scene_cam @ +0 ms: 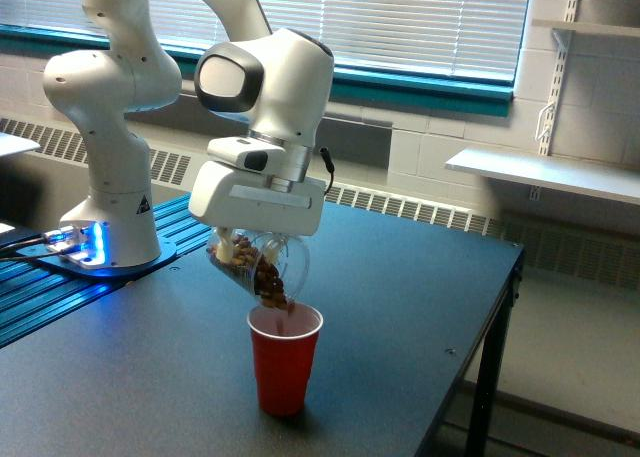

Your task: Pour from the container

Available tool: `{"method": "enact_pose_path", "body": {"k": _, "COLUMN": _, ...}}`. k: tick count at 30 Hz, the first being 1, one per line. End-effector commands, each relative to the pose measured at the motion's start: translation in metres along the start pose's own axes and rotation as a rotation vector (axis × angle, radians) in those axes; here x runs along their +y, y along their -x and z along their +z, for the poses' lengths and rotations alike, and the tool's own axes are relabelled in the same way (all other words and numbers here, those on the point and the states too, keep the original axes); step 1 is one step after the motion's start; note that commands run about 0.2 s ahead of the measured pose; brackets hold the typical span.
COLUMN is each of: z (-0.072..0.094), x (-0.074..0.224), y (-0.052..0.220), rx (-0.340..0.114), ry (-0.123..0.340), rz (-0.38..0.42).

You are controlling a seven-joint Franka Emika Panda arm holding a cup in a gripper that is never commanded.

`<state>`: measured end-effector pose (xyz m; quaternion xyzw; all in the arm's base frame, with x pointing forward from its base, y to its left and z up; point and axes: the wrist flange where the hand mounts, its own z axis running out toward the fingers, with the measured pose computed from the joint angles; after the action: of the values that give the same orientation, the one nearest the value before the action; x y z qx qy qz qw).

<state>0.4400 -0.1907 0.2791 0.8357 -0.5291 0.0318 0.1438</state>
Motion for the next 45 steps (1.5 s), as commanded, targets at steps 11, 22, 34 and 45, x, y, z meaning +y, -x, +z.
{"method": "enact_pose_path", "body": {"k": 11, "z": -0.001, "x": -0.009, "y": -0.002, "rx": -0.008, "ry": 0.034, "rz": -0.017}}
{"method": "enact_pose_path", "body": {"k": 22, "z": 0.001, "x": -0.013, "y": -0.007, "rx": -0.015, "ry": 0.055, "rz": -0.016}}
{"method": "enact_pose_path", "body": {"k": 34, "z": 0.0, "x": -0.017, "y": -0.009, "rx": -0.018, "ry": 0.065, "rz": -0.016}}
{"method": "enact_pose_path", "body": {"k": 45, "z": -0.001, "x": -0.022, "y": -0.012, "rx": -0.028, "ry": 0.085, "rz": -0.021}}
